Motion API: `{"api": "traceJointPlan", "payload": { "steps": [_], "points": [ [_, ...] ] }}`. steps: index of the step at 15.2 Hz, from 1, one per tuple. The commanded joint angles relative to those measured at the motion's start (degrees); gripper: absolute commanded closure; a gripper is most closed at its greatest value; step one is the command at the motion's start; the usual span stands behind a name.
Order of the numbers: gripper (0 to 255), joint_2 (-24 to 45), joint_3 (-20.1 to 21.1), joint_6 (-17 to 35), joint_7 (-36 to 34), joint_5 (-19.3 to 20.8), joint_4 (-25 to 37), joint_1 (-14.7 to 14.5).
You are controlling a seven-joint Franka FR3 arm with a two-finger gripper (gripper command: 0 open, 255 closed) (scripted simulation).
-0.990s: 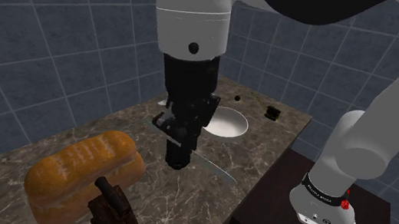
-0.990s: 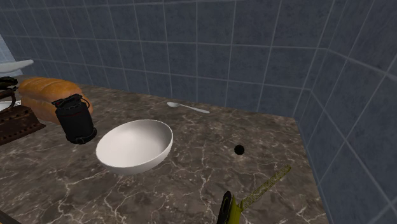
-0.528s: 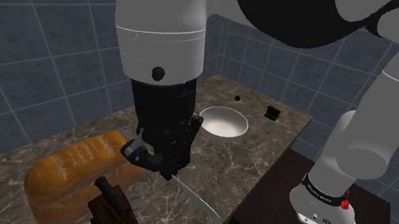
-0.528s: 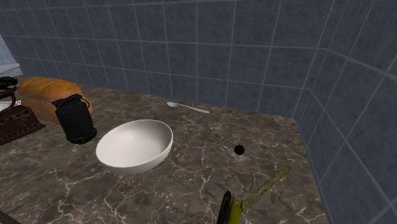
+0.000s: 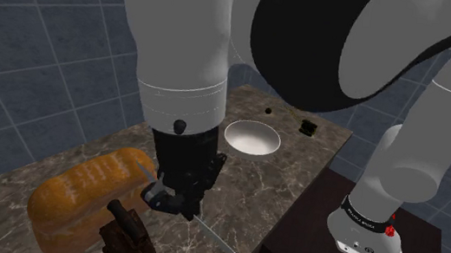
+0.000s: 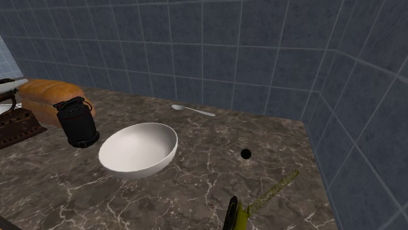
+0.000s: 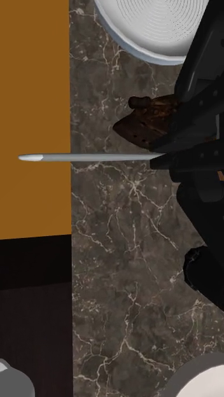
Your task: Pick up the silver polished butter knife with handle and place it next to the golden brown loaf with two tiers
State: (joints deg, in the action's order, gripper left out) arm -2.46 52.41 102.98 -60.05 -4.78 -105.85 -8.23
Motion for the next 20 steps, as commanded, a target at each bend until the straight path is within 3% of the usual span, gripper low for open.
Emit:
{"api": "traceJointPlan", "payload": {
  "steps": [1,20],
  "points": [
    [255,0.34,0.14,1.56,-0.17,0.24,-1.32,-0.08],
    [255,5.85,0.89,15.92,-3.03,4.75,-12.22,-1.00]
  ]
}}
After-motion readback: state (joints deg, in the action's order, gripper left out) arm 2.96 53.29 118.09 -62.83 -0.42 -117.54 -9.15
